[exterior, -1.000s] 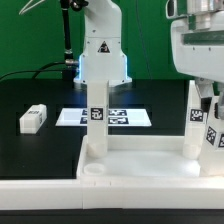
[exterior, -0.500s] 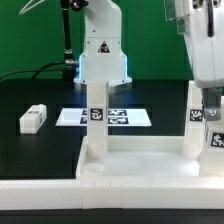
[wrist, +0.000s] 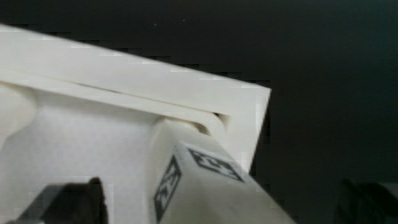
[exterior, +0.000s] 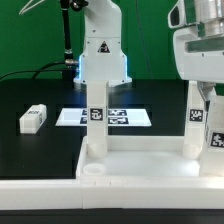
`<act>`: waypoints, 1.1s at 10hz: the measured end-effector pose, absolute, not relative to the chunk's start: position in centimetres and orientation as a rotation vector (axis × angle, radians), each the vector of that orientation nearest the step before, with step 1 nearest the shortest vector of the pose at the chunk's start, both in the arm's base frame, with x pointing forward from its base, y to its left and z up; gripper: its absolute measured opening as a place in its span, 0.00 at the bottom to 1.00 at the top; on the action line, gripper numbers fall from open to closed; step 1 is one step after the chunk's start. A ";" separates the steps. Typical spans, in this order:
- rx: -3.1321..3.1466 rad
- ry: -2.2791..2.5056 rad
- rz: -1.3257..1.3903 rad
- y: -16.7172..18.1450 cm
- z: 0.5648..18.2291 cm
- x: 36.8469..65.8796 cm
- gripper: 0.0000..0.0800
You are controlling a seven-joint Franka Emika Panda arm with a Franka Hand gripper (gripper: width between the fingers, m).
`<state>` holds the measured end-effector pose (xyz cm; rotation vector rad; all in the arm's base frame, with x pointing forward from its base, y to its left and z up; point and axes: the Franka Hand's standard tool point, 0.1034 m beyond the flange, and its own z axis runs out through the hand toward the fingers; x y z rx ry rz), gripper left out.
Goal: Assemble desk
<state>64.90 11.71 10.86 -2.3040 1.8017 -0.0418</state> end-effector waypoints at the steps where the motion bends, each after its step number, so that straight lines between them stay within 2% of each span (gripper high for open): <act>1: -2.365 1.724 -0.053 11.7 10.9 64.9 0.81; 2: -2.484 1.576 -0.070 11.5 10.9 64.9 0.81; 4: -2.807 0.992 -0.088 10.7 10.9 65.5 0.81; 5: -2.854 0.860 -0.047 10.8 10.3 65.1 0.81; 6: -2.823 0.949 -0.050 10.7 10.4 65.2 0.81; 8: -2.820 0.964 -0.048 10.6 10.3 65.2 0.50; 9: -2.810 1.022 -0.038 10.3 10.1 65.0 0.38; 11: -2.704 1.279 -0.022 10.0 10.1 65.0 0.38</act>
Offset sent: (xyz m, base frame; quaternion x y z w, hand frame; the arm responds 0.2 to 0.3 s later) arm 0.0242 0.0165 -0.0018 0.0068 -0.1245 -0.4851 0.8655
